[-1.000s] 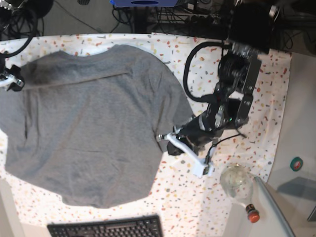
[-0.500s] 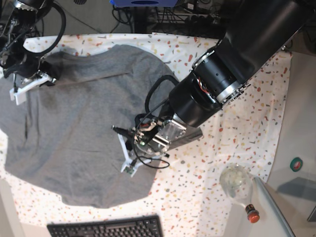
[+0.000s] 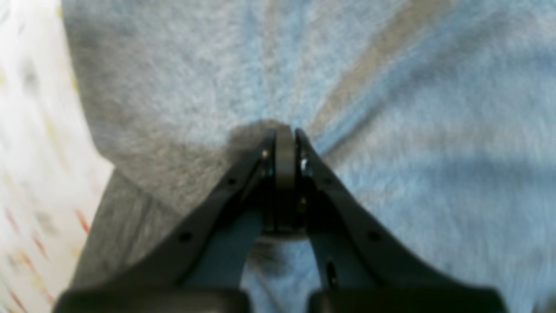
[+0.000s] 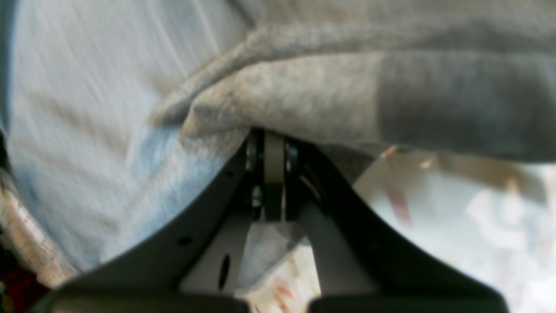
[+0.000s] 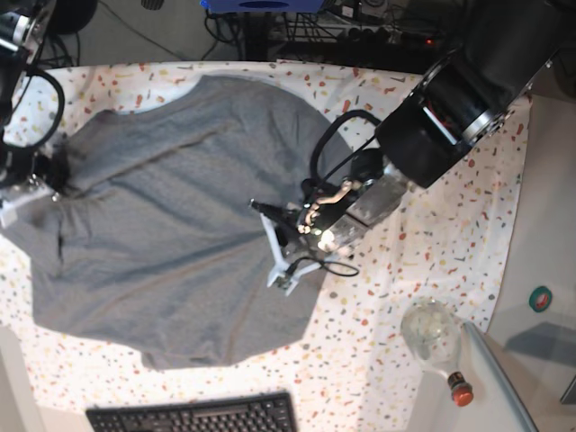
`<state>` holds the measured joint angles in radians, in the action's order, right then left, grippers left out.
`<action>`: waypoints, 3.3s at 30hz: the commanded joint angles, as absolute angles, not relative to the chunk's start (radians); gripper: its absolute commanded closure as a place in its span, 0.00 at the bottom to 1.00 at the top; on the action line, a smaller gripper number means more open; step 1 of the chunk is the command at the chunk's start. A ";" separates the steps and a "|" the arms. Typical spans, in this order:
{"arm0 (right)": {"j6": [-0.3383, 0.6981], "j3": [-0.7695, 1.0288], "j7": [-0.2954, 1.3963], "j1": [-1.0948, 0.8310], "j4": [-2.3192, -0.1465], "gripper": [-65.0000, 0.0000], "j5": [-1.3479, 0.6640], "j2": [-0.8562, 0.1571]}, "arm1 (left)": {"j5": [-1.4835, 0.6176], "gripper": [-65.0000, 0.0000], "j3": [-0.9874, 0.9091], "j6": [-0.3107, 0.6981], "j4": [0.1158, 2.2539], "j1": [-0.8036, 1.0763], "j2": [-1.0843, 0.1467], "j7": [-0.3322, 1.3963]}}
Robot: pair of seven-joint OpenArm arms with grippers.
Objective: Layout the t-shirt on the table in an organized manner, then fold the t-shirt properly
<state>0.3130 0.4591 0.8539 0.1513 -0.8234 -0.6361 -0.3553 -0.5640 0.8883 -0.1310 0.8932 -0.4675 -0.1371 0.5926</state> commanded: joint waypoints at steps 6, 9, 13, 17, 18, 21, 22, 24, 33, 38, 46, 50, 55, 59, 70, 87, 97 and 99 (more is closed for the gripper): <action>0.309 0.202 0.684 0.426 -0.518 1.00 -0.631 -0.374 | -0.568 1.00 0.625 -0.157 1.271 -0.202 -0.191 0.862; 0.309 0.091 0.628 0.527 -0.450 1.00 -0.633 -0.352 | -0.572 1.00 0.601 -0.157 1.389 -0.122 -0.185 0.908; 0.314 0.010 0.593 0.601 -0.447 1.00 -0.633 -0.334 | -0.572 1.00 0.590 -0.159 1.480 -0.071 -0.151 0.915; 0.317 -0.005 0.638 0.601 -0.611 1.00 -0.633 -0.392 | -0.575 1.00 0.446 -0.159 1.593 -0.031 -0.154 0.947; 0.317 -0.002 0.677 0.581 -0.671 1.00 -0.636 -0.409 | -0.575 1.00 0.392 -0.159 1.632 -0.021 -0.163 0.974; 0.311 0.074 0.835 0.492 -0.912 1.00 -0.639 -0.432 | -0.572 1.00 0.251 -0.159 1.728 -0.005 -0.177 1.027; 0.311 0.124 0.898 0.444 -0.997 1.00 -0.639 -0.432 | -0.568 1.00 0.209 -0.159 1.741 -0.010 -0.179 1.030; 0.309 0.254 1.007 0.323 -1.168 1.00 -0.636 -0.414 | -0.567 1.00 0.131 -0.159 1.719 -0.036 -0.186 1.030; 0.309 0.409 0.875 0.056 -1.250 0.20 -0.630 -0.317 | -0.573 1.00 -0.179 -0.154 1.659 0.015 -0.265 1.029; 0.309 0.329 0.799 0.088 -1.104 0.22 -0.630 -0.346 | -0.573 1.00 -0.272 -0.065 1.664 0.110 -0.283 1.029; 0.309 0.222 0.789 0.104 -1.040 0.28 -0.631 -0.314 | -0.572 1.00 -0.383 -0.021 1.662 0.168 -0.286 1.027; 0.309 0.189 0.785 0.119 -1.032 0.51 -0.631 -0.292 | -0.572 1.00 -0.403 -0.019 1.662 0.173 -0.286 1.027; 0.309 0.269 0.769 0.120 -1.032 1.00 -0.631 -0.294 | -0.572 1.00 -0.404 -0.019 1.664 0.177 -0.286 1.027; 0.309 0.306 0.805 0.151 -1.036 1.00 -0.631 -0.341 | -0.568 1.00 -0.406 -0.019 1.664 0.177 -0.291 1.027; 0.101 0.297 0.855 0.499 -0.835 1.00 -0.630 -0.605 | -0.568 1.00 -0.404 -0.019 1.666 0.179 -0.298 1.027; 0.131 0.208 0.937 0.160 -1.552 0.40 -0.631 -0.453 | -0.633 1.00 -0.521 -0.018 1.664 0.237 -0.268 1.029; -0.128 -0.246 0.849 0.099 -1.623 0.35 -0.506 -0.199 | -0.751 0.94 -0.645 -0.018 1.646 0.308 -0.305 1.029; -0.189 -0.372 0.809 0.096 -1.596 0.35 -0.404 -0.174 | -0.751 0.94 -0.644 -0.018 1.639 0.305 -0.321 1.029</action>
